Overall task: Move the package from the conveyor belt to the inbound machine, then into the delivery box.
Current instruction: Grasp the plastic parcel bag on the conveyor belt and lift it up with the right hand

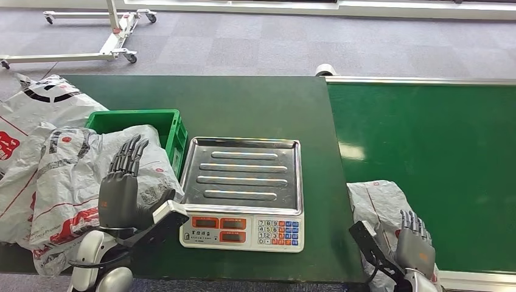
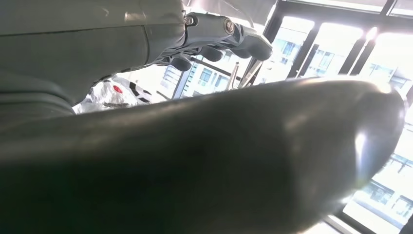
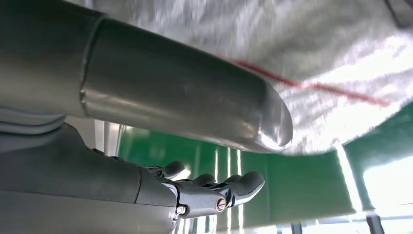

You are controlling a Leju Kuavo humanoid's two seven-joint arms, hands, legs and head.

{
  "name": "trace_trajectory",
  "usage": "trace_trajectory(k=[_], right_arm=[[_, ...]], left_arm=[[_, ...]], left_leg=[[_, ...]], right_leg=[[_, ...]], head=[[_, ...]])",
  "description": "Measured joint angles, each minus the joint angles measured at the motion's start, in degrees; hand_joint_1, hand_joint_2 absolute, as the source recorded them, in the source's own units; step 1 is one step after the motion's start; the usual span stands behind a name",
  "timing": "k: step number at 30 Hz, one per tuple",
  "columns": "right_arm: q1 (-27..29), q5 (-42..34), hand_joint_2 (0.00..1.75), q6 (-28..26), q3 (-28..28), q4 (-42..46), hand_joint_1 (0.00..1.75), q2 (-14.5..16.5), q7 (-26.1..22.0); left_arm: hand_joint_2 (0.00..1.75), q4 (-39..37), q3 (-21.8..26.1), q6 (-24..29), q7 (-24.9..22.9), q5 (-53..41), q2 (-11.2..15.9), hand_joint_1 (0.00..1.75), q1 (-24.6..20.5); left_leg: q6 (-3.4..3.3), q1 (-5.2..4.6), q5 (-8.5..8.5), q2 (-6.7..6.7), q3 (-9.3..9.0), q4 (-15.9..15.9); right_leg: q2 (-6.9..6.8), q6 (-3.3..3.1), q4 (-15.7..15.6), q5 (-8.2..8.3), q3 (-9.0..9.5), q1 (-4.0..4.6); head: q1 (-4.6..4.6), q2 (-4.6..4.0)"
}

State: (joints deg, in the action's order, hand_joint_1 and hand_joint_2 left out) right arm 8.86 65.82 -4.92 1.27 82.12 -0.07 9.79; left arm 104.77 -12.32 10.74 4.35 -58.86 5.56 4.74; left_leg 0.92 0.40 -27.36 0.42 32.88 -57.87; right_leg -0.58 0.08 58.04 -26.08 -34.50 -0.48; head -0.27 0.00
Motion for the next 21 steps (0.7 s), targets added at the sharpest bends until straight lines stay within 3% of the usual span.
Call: trace_trajectory(k=[1,7,21], right_arm=[[-0.19,-0.18,1.75,0.56,0.00,-1.02,0.00,0.46,0.63],[-0.78,-1.76,1.75,3.56,0.00,-5.78,0.00,2.00,2.90],[-3.66,-7.31,1.75,9.70,-1.24,-12.32,0.00,2.33,6.65]], left_arm=[[0.00,-0.19,-0.11,-0.03,0.00,0.15,-0.02,0.00,-0.05],[0.00,-1.41,-0.99,-0.39,0.24,1.56,-0.30,0.00,-0.60],[0.00,-3.40,-3.05,-1.84,2.62,7.81,-1.84,0.00,-0.84]], left_leg=[[0.00,0.00,0.00,0.00,0.00,0.00],[0.02,0.00,-0.03,0.00,0.00,0.00],[0.06,0.02,-0.10,0.07,-0.33,0.00]], right_leg=[[0.00,0.00,0.00,0.00,0.00,0.00],[0.00,-0.01,0.00,-0.01,0.00,-0.02],[0.06,-0.04,-0.01,-0.08,0.28,0.03]], head=[[0.01,0.00],[0.01,0.00],[0.01,0.00]])
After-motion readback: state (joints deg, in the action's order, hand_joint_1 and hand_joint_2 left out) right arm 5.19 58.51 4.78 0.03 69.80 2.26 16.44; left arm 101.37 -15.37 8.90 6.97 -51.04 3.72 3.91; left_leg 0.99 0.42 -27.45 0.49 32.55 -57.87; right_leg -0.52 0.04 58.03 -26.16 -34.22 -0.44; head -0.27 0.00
